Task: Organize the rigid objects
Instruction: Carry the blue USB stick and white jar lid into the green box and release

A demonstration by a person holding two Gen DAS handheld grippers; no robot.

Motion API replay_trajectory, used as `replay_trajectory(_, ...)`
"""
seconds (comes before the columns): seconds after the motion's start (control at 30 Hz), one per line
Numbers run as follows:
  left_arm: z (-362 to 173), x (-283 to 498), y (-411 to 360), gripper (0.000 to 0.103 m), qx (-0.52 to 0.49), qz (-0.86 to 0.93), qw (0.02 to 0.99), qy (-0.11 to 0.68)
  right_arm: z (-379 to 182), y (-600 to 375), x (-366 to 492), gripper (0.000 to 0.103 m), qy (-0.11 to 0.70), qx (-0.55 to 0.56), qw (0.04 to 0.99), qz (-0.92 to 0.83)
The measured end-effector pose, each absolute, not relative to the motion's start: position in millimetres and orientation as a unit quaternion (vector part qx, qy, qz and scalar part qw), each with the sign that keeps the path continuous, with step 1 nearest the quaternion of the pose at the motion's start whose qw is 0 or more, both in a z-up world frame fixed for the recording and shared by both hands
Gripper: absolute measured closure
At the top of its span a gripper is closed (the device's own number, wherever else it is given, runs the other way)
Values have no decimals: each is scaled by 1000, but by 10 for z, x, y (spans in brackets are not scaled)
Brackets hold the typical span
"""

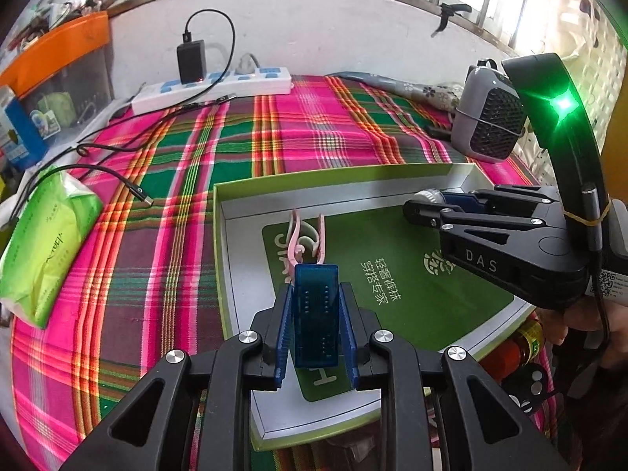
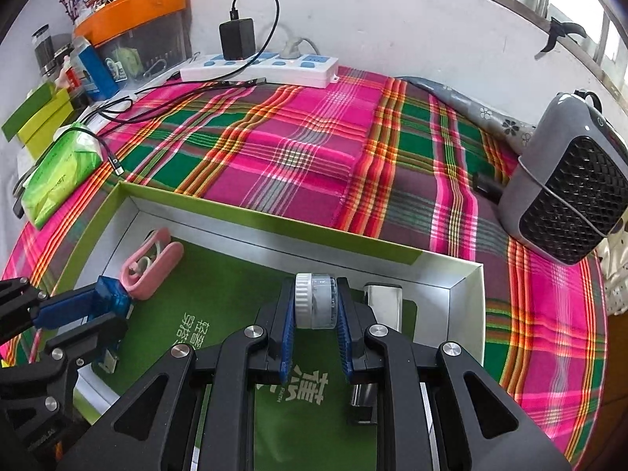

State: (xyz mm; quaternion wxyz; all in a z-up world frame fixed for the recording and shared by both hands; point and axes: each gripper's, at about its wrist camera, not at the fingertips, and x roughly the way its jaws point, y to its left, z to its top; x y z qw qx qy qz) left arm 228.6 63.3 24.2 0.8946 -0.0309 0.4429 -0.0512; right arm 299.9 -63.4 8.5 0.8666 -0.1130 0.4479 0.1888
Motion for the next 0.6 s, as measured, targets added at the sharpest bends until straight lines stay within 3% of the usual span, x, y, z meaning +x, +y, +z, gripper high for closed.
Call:
replay_trajectory(0.4, 228, 2314, 652, 79, -33, -53, 893, 446, 61, -632, 3027, 82, 451, -107, 866, 187)
replay_trajectory(0.6, 236, 2300, 649, 72, -33, -57, 893, 444, 61, -649, 3044, 66, 455, -99, 866, 185)
